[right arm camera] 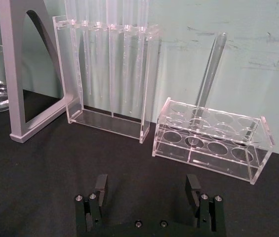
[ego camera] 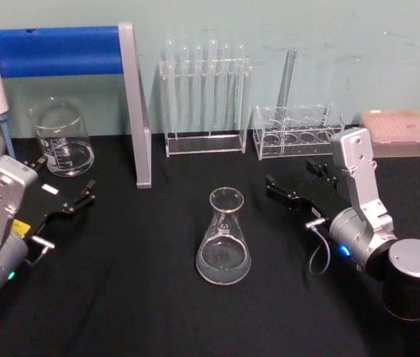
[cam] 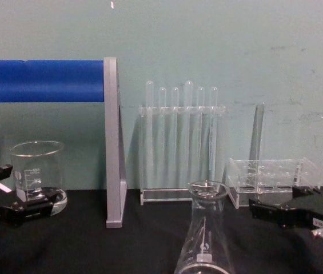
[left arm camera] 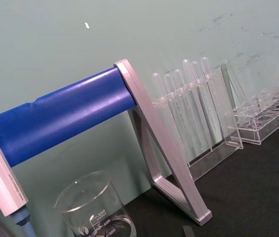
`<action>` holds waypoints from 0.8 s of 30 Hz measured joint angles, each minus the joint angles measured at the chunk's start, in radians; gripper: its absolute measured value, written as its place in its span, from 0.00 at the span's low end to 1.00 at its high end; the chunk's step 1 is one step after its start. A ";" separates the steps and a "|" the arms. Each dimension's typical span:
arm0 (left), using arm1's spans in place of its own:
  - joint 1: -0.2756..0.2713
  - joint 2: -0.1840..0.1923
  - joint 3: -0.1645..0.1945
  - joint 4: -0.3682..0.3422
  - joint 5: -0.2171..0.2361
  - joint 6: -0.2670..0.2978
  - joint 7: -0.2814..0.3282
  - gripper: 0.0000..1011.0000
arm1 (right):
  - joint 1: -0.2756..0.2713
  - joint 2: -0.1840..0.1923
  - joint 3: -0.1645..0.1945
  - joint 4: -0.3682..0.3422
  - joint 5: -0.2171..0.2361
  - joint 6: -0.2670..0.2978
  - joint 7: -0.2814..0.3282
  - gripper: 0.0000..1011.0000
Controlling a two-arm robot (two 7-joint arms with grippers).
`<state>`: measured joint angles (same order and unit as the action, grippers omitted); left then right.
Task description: Grasp the erlenmeyer flask with one hand, shake it three times, then place it back.
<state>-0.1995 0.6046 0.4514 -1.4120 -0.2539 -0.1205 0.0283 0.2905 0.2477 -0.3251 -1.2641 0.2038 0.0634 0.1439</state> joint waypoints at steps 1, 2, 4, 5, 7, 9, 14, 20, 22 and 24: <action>0.000 0.000 0.000 0.000 0.000 0.000 0.000 0.99 | 0.000 0.000 0.000 0.000 0.000 0.000 0.000 0.99; 0.000 0.000 0.000 0.000 0.000 0.000 0.000 0.99 | 0.000 0.000 0.000 0.000 0.000 0.000 0.000 0.99; 0.000 0.000 0.000 0.000 0.000 0.000 0.000 0.99 | 0.000 0.000 0.000 0.000 0.000 0.000 0.000 0.99; 0.000 0.000 0.000 0.000 0.000 0.000 0.000 0.99 | 0.000 0.000 0.000 0.000 0.000 0.000 0.000 0.99; 0.000 0.000 0.000 0.000 0.000 0.000 0.000 0.99 | 0.000 0.000 0.000 0.000 0.000 0.000 0.000 0.99; 0.000 0.000 0.000 0.000 0.000 0.000 0.000 0.99 | 0.000 0.000 0.000 0.000 0.000 0.000 0.000 0.99; 0.000 0.000 0.000 0.000 0.000 0.000 0.000 0.99 | 0.000 0.000 0.000 0.000 0.000 0.000 0.000 0.99; 0.000 0.000 0.000 0.000 0.000 0.000 0.000 0.99 | 0.000 0.000 0.000 0.000 0.000 0.000 0.000 0.99; 0.000 0.000 0.000 0.000 0.000 0.000 0.000 0.99 | 0.000 0.000 0.000 0.000 0.000 0.000 0.000 0.99; 0.000 0.000 0.000 0.000 0.000 0.000 0.000 0.99 | 0.000 0.000 0.000 0.000 0.000 0.000 0.000 0.99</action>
<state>-0.1996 0.6047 0.4514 -1.4120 -0.2539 -0.1205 0.0283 0.2905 0.2476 -0.3251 -1.2641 0.2038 0.0635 0.1439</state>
